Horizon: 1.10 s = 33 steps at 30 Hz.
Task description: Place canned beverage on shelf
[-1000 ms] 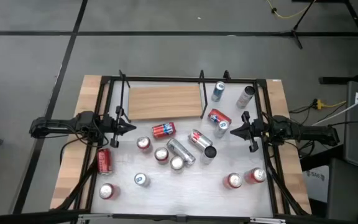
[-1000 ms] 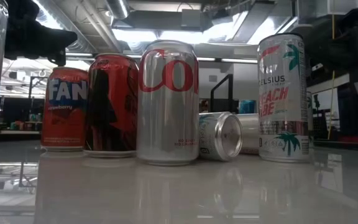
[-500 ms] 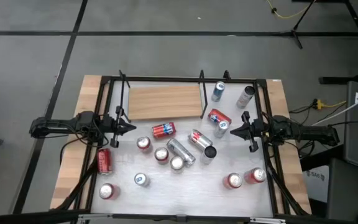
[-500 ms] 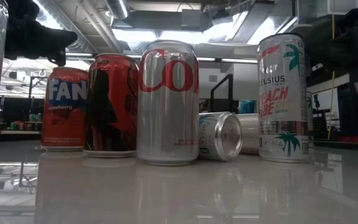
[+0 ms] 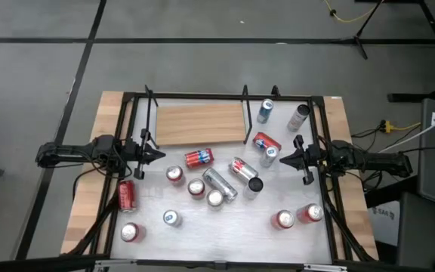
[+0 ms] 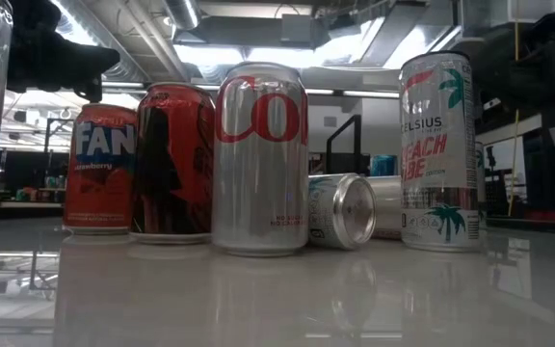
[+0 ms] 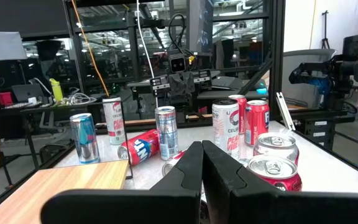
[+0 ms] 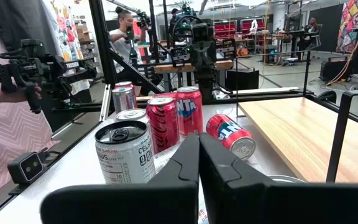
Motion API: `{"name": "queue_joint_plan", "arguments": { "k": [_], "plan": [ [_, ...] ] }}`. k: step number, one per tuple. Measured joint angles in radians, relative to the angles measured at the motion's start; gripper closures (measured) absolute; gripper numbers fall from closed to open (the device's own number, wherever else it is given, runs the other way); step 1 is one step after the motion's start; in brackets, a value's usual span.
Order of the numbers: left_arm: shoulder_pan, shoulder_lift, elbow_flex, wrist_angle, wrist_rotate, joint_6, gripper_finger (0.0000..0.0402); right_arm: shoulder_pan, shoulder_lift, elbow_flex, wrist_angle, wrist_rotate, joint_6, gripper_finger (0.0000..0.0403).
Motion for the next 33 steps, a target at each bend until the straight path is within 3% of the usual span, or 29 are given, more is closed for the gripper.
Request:
{"name": "queue_joint_plan", "arguments": {
  "k": [22, 33],
  "plan": [
    [0.0, 0.0, 0.0, 0.064, 0.002, -0.009, 0.0401, 0.0, 0.0, 0.0, 0.006, 0.02, 0.0, 0.0403],
    [0.0, 0.0, 0.0, 0.121, -0.036, -0.144, 0.0401, 0.0, 0.0, 0.0, 0.007, 0.022, 0.0, 0.0403]
  ]
}}
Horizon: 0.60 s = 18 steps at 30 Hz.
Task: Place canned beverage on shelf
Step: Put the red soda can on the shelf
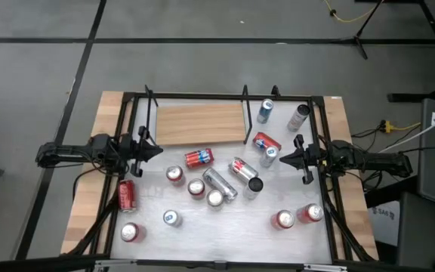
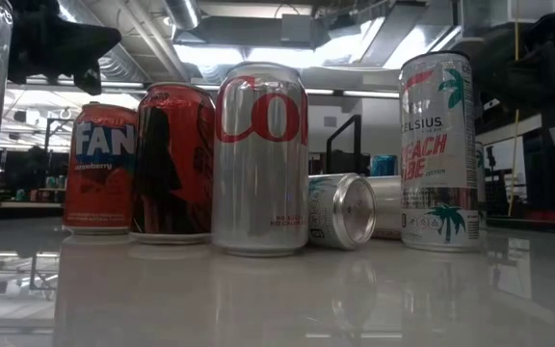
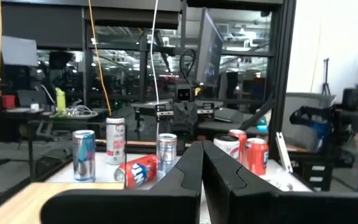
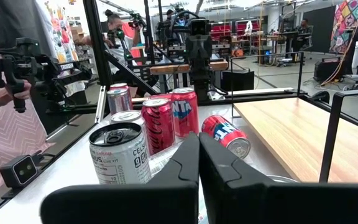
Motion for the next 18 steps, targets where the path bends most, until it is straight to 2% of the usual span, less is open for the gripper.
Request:
{"name": "queue_joint_plan", "arguments": {
  "k": [5, 9, 18],
  "plan": [
    [0.0, 0.003, 0.0, -0.002, -0.012, -0.086, 0.0368, 0.0, 0.0, 0.0, 0.0, 0.0, 0.0, 0.0403],
    [0.0, 0.003, 0.0, -0.001, -0.044, -0.152, 0.0309, 0.0, 0.0, 0.0, 0.0, 0.0, 0.0, 0.0403],
    [0.0, 0.003, 0.0, -0.001, -0.096, -0.182, 0.0183, 0.0, 0.0, 0.0, 0.0, 0.001, 0.0, 0.0403]
  ]
}}
